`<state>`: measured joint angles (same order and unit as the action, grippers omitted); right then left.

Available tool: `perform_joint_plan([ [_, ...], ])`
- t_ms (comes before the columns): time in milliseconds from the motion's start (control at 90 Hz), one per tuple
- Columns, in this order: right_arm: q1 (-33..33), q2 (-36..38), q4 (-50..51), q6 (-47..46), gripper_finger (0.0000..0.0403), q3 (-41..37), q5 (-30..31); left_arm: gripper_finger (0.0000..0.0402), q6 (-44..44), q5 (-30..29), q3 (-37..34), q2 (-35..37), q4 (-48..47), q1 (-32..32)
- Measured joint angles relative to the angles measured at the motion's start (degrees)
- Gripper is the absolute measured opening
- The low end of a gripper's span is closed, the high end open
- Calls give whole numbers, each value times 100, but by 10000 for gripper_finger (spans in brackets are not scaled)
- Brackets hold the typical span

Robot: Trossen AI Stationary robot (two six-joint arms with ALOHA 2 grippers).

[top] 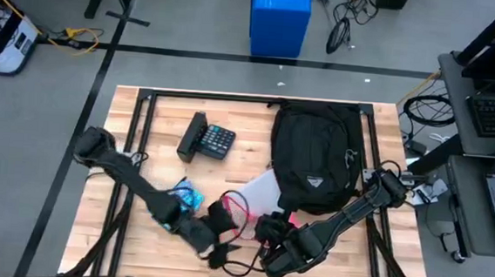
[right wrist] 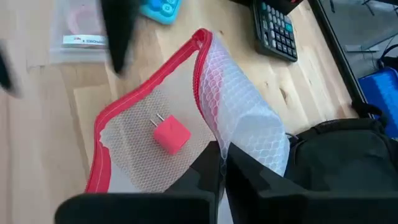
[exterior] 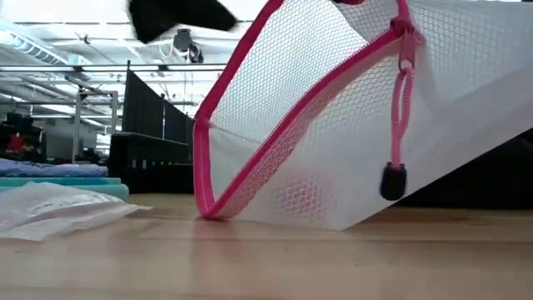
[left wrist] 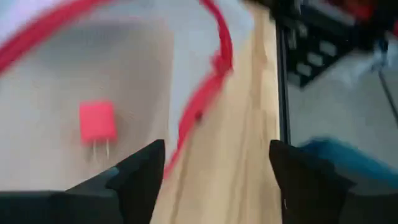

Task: Unpack backpack
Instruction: Put the pink earphones into the white zip bag

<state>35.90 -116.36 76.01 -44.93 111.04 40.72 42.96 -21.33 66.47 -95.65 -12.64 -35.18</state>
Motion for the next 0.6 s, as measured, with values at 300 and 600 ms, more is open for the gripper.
perform_joint_plan([
  [300,22,0,2,-39,0,0,-56,225,2089,-51,-4,-50,-2061,-753],
  [600,9,0,4,-46,0,0,-55,223,2361,-283,-22,-441,-2702,-1099],
])
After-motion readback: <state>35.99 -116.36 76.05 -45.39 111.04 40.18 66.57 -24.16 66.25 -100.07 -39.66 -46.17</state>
